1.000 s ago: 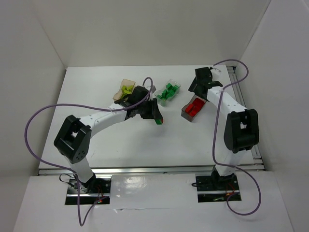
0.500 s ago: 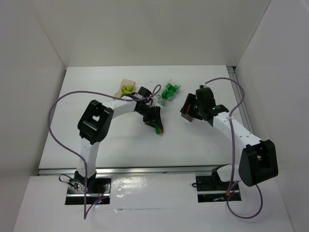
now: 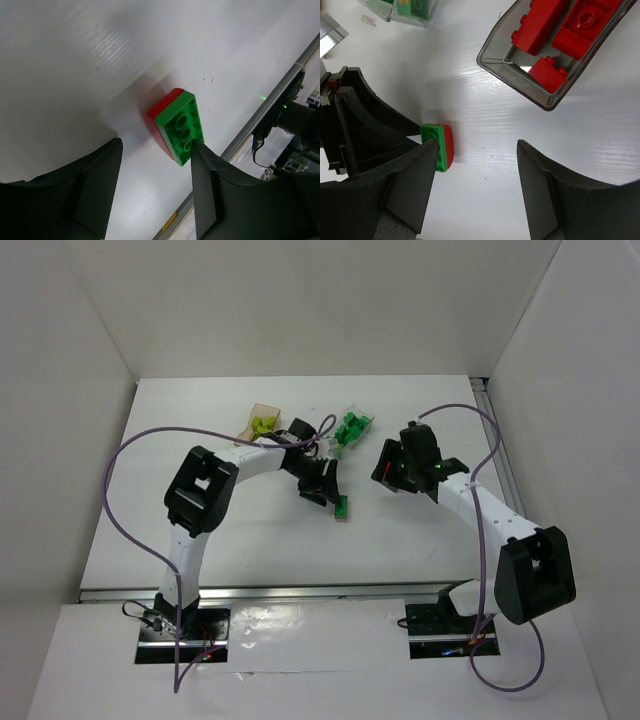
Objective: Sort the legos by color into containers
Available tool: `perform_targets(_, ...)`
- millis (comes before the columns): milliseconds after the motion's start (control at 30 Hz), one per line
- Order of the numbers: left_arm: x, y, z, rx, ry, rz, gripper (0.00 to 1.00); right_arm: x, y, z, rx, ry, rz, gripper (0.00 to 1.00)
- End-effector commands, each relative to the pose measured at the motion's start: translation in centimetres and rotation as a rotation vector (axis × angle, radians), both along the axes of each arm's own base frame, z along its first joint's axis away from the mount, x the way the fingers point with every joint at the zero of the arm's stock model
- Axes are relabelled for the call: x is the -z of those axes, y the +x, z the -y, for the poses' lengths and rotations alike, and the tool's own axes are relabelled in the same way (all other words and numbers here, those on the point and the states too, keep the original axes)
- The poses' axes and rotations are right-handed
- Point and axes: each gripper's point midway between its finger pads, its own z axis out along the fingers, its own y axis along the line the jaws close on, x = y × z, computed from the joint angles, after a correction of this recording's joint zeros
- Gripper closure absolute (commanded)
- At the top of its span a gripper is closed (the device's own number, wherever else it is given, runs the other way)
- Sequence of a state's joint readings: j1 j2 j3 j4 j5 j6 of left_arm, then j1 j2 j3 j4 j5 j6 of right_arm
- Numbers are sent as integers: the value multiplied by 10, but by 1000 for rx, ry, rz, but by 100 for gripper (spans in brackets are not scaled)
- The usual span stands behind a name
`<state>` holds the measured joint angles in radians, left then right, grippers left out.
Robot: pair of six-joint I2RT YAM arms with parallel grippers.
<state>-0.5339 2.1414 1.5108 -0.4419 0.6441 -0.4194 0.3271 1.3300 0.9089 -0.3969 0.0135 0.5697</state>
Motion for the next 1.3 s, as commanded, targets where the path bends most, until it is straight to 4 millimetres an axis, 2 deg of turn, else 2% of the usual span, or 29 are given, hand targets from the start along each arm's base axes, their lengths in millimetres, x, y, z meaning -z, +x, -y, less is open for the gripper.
perform_targets(0, 13, -2, -4, 0, 29, -5, 36, -10, 4, -3, -8, -32, 26, 29)
perform_targets(33, 17, -4, -6, -14, 43, -18, 36, -10, 4, -3, -8, -32, 26, 29)
perform_targets(100, 8, -2, -7, -37, 63, 25, 36, -8, 1, -3, -8, -46, 18, 29)
perform_targets(167, -8, -1, -15, -88, 83, 67, 35, -11, 1, -3, -14, -49, 28, 29)
perform_targets(233, -20, -5, -22, -113, 92, 91, 32, -6, -7, -19, -97, -30, 8, 27)
perform_targets(267, -43, -3, -23, -136, 72, 138, 30, -7, -7, -27, -120, -23, 6, 25)
perform_targets(333, -64, 1, -34, -168, 69, 173, 29, -7, -9, -43, -163, -26, -4, 20)
perform_targets(367, -71, 2, -39, -193, 88, 188, 29, 0, -14, -57, -199, -48, -18, 19)
perform_targets(400, -90, 7, -46, -221, 84, 228, 29, 5, -16, -60, -204, -74, -21, 15)
perform_targets(433, -94, 13, -62, -266, 131, 240, 29, 11, -20, -72, -225, -87, -34, 14)
perform_targets(500, -106, 17, -79, -335, 157, 253, 29, 20, -21, -79, -227, -111, -50, 12)
perform_targets(533, -110, 24, -93, -374, 167, 260, 29, 18, -16, -84, -229, -118, -42, 12)
perform_targets(567, -115, 29, -100, -411, 173, 271, 29, 32, -21, -90, -242, -131, -78, 12)
perform_targets(667, -113, 31, -122, -481, 194, 257, 31, 44, -19, -98, -252, -172, -92, 12)
perform_targets(700, -118, 33, -121, -484, 181, 276, 31, 43, -18, -103, -251, -175, -87, 13)
perform_targets(767, -109, 32, -132, -505, 198, 254, 31, 49, -16, -100, -237, -203, -96, 16)
perform_targets(1100, -104, 35, -133, -509, 194, 248, 34, 71, -18, -103, -241, -231, -148, 34)
perform_targets(1267, -99, 35, -132, -503, 192, 237, 34, 79, -20, -106, -255, -225, -175, 35)
